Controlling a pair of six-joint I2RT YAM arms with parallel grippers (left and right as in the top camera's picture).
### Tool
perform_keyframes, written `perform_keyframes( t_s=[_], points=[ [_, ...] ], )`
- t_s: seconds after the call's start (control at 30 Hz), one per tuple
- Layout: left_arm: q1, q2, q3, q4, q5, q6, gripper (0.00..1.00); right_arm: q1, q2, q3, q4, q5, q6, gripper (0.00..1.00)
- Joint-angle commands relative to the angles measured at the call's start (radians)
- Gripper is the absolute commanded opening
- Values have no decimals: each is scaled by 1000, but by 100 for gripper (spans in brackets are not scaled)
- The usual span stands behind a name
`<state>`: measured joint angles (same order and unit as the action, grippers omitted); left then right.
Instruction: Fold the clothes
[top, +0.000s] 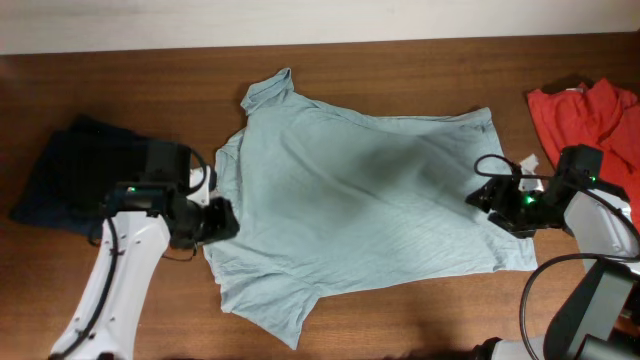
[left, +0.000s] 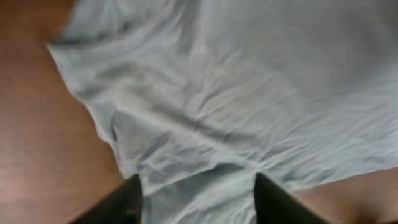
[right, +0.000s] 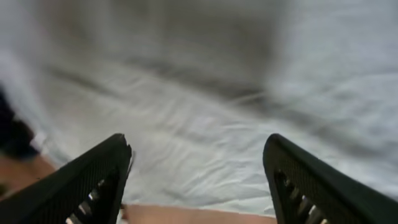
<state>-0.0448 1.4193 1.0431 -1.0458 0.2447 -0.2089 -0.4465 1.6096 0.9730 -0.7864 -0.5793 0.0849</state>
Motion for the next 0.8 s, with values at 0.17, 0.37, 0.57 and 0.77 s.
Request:
perform_keyframes(
  t_s=[0.17, 0.37, 0.57, 0.77],
  points=[
    [-1, 28, -137, -96, 66, -93, 58, -5, 1, 14, -8, -128, -71, 70],
    [-1, 28, -248, -99, 66, -235, 71, -5, 1, 14, -10, -127, -71, 70],
    [-1, 28, -362, 2, 68, -270, 79, -5, 1, 14, -9, -123, -71, 70],
    [-1, 28, -411, 31, 110, -269, 24, -5, 1, 14, -9, -123, -70, 70]
  ],
)
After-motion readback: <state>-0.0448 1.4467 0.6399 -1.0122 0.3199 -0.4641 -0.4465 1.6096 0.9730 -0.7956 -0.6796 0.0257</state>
